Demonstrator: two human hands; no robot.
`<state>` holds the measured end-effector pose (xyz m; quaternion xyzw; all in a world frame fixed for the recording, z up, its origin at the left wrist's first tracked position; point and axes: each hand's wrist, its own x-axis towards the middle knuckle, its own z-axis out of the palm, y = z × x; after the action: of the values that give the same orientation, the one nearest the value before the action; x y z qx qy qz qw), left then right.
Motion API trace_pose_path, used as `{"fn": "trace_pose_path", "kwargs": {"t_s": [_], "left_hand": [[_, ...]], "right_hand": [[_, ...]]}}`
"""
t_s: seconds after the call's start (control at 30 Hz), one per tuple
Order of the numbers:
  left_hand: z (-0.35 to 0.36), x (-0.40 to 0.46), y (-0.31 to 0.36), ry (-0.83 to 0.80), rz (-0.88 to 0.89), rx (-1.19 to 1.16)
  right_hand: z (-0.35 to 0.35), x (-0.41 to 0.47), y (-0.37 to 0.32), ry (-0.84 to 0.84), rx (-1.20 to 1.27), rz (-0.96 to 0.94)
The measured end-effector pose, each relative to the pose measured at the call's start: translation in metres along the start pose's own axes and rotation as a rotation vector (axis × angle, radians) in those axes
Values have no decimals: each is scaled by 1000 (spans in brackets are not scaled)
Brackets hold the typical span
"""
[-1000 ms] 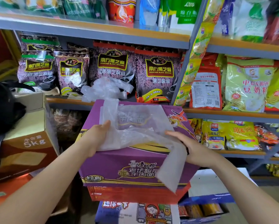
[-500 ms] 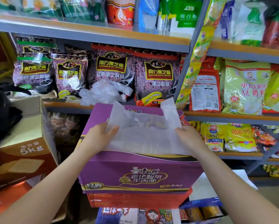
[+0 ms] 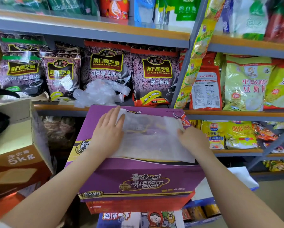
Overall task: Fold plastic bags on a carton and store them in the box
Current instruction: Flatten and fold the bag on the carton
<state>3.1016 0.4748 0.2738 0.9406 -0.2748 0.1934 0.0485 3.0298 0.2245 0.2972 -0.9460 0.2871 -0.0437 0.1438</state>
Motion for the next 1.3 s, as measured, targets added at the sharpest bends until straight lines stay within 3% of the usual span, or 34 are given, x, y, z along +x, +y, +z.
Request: {"fn": "trace_pose_path", "kwargs": {"t_s": [0.13, 0.23, 0.37, 0.6, 0.7, 0.8, 0.87, 1.0, 1.1, 1.3], "left_hand": [[5, 8, -4, -340, -5, -115], [6, 10, -6, -459, 23, -159], [6, 7, -5, -454, 54, -159], [4, 7, -4, -471, 26, -114], [-2, 7, 4, -399, 55, -31], [-3, 4, 14, -361, 105, -42], [2, 2, 17, -391, 106, -86], [7, 3, 15, -431, 68, -151], [6, -2, 15, -431, 59, -151], [3, -1, 12, -503, 61, -115]], "right_hand": [[-2, 12, -7, 19, -30, -6], [5, 23, -6, -32, 210, 1], [12, 29, 1, -29, 401, 68], [13, 20, -7, 79, -85, 111], [13, 16, -13, 114, -145, 104], [1, 8, -19, 195, -201, 8], [1, -9, -30, 232, -259, -155], [35, -50, -56, 32, -178, -436], [51, -52, -50, -115, -139, -396], [35, -49, -7, -126, -167, -369]]}}
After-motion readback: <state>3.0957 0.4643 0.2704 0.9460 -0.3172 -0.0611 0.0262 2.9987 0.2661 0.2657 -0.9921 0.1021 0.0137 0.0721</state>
